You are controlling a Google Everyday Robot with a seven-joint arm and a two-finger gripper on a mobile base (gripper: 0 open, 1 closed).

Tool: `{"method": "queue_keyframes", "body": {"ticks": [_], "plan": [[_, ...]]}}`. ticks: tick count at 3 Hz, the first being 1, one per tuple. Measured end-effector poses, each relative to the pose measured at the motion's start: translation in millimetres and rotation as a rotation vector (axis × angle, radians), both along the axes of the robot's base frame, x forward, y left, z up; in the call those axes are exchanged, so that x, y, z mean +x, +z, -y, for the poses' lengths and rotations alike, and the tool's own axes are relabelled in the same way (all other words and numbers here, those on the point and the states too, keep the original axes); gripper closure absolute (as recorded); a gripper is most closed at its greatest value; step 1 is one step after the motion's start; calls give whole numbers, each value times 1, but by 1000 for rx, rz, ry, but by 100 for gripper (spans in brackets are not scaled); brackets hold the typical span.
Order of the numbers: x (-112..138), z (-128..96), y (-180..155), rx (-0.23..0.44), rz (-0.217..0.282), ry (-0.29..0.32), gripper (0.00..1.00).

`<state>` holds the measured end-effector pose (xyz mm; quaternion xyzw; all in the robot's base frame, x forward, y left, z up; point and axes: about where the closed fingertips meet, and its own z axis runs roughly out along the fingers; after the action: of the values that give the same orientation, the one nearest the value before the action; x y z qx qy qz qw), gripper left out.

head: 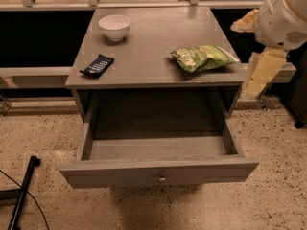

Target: Place green jalapeno chip bag into top drawer

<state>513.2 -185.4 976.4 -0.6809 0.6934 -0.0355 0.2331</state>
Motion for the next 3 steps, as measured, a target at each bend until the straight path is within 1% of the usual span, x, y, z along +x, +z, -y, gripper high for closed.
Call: {"method": "queue_keyframes", "body": {"ticks": [1,2,3], "plan": [[4,-3,-1,-11,16,42,0],[5,-4,-1,-13,17,44,0],[38,-14,-13,31,48,78,0]]}}
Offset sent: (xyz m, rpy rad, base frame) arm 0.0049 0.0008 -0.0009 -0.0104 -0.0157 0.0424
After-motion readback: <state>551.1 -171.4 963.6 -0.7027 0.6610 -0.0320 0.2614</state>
